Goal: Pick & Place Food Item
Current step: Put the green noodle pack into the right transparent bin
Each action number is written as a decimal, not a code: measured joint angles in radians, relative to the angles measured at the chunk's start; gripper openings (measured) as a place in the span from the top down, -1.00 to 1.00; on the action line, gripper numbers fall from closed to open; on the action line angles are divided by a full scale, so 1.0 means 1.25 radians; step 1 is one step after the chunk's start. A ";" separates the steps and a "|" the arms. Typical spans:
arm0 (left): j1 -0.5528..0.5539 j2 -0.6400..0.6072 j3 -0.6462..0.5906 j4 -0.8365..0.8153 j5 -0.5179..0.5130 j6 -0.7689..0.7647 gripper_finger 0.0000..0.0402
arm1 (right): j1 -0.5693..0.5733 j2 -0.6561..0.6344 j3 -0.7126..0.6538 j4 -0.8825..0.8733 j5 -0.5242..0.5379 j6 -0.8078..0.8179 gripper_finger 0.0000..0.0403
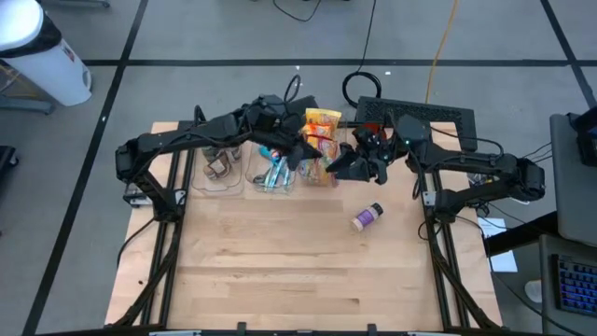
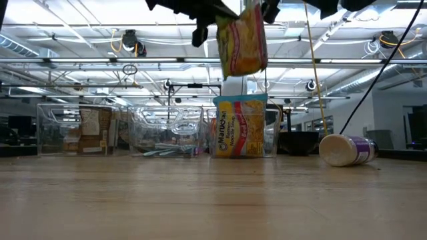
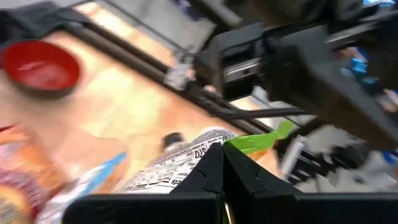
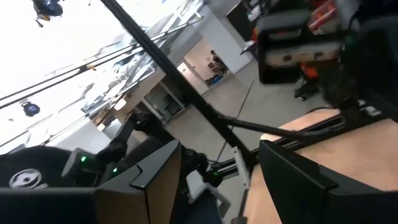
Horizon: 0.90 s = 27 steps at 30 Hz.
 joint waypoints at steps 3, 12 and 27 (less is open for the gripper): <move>0.004 0.000 0.000 -0.028 -0.068 -0.008 1.00 | -0.022 0.000 0.000 -0.004 0.002 0.014 -0.05; 0.009 0.000 0.000 -0.025 -0.215 -0.113 1.00 | -0.034 0.000 0.000 -0.003 0.022 0.033 -0.03; 0.024 0.059 0.000 -0.004 -0.323 -0.127 1.00 | -0.031 -0.039 -0.001 -0.046 0.093 -0.189 0.02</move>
